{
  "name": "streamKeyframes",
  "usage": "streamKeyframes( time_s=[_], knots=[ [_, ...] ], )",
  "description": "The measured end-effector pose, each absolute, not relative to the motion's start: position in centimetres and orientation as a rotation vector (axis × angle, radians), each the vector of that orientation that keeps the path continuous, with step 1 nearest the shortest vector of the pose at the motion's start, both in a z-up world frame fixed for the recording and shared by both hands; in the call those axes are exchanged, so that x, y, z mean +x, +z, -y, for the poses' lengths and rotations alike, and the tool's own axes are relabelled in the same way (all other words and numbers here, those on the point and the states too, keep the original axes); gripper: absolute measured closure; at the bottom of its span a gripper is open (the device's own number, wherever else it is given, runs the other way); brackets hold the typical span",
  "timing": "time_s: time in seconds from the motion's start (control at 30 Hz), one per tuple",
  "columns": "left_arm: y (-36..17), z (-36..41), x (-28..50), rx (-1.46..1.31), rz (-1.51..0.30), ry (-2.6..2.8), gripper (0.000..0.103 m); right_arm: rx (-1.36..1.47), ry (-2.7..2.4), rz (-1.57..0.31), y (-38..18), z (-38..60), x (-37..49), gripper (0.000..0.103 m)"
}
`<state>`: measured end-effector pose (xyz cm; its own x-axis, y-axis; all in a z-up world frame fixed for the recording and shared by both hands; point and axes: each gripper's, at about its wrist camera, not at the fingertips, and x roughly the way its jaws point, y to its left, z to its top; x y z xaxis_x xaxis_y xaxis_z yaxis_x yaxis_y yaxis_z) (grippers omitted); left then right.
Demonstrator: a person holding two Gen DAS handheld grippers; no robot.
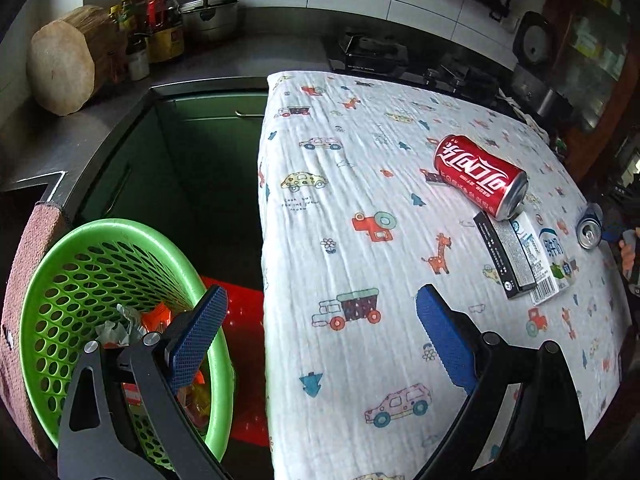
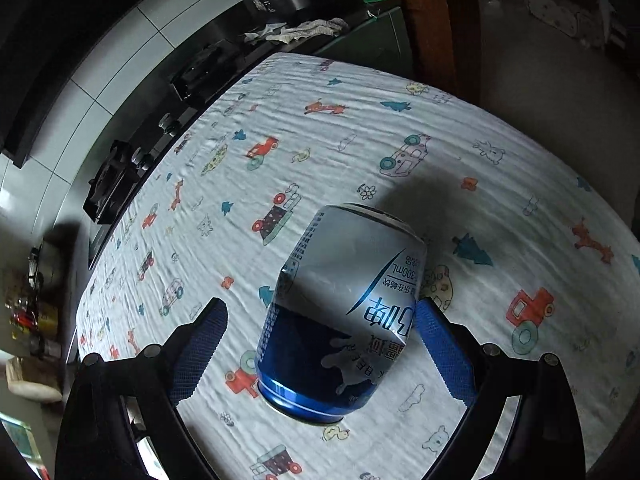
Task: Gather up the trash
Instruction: 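Grasp the blue-white can with the right gripper while the left grasps the red cola can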
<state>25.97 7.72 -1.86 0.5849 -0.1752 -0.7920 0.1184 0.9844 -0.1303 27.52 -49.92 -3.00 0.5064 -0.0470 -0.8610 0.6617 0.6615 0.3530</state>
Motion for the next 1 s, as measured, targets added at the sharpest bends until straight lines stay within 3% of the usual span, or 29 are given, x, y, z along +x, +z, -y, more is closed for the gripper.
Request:
streamKeyframes(
  time_s=[0.2, 0.33, 1.0],
  knots=[
    [-1.5, -6.2, 27.6, -0.068, -0.937, -0.188, 0.009, 0.746, -0.530, -0.985, -4.5, 50.7, 28.3, 0.012],
    [-1.2, -4.8, 28.9, -0.079, -0.949, -0.199, 0.009, 0.756, -0.492, -1.002, -5.4, 50.8, 28.5, 0.025],
    [-0.8, 5.5, 38.4, -0.354, -1.114, -0.285, 0.009, 0.505, -0.296, -1.043, -5.0, 48.3, 28.2, 0.025]
  ],
)
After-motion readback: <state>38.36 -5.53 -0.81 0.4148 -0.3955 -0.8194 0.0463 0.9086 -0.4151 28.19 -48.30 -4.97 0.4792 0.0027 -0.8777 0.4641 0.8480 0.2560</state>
